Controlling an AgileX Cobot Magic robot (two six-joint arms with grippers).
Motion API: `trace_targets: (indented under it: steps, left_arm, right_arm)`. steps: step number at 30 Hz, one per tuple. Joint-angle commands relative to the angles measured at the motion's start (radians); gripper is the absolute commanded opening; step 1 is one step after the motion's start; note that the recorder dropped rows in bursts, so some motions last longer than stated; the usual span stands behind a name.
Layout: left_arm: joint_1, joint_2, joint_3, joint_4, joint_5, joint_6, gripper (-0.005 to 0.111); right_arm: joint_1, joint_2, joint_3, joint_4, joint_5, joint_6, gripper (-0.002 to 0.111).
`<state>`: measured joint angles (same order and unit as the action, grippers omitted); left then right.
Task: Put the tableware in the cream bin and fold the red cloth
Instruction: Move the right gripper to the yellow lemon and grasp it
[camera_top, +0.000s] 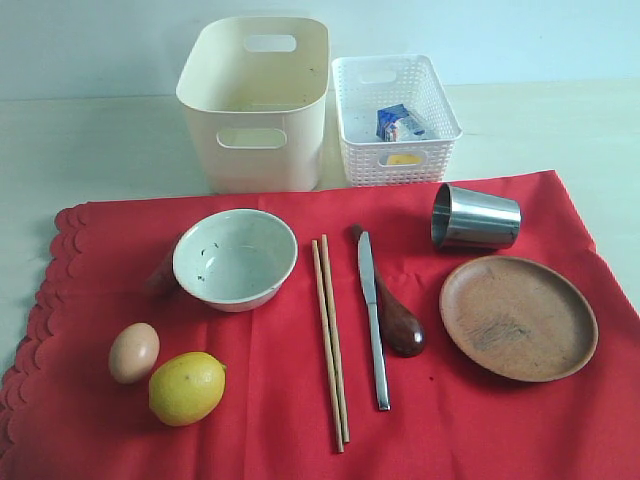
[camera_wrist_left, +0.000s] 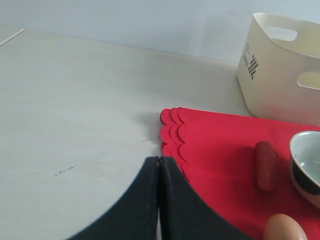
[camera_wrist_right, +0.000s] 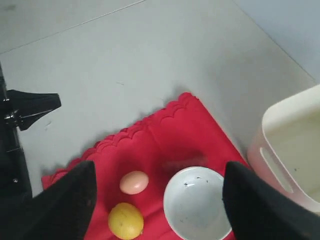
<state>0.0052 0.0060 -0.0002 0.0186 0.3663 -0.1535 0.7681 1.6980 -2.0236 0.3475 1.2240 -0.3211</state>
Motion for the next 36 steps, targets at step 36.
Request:
trace_targets:
  steps: [36]
  left_arm:
    - [-0.004, -0.006, 0.000, 0.001, -0.011, -0.003, 0.000]
  right_arm:
    - [0.302, 0.165, 0.414, -0.119, -0.003, -0.369, 0.068]
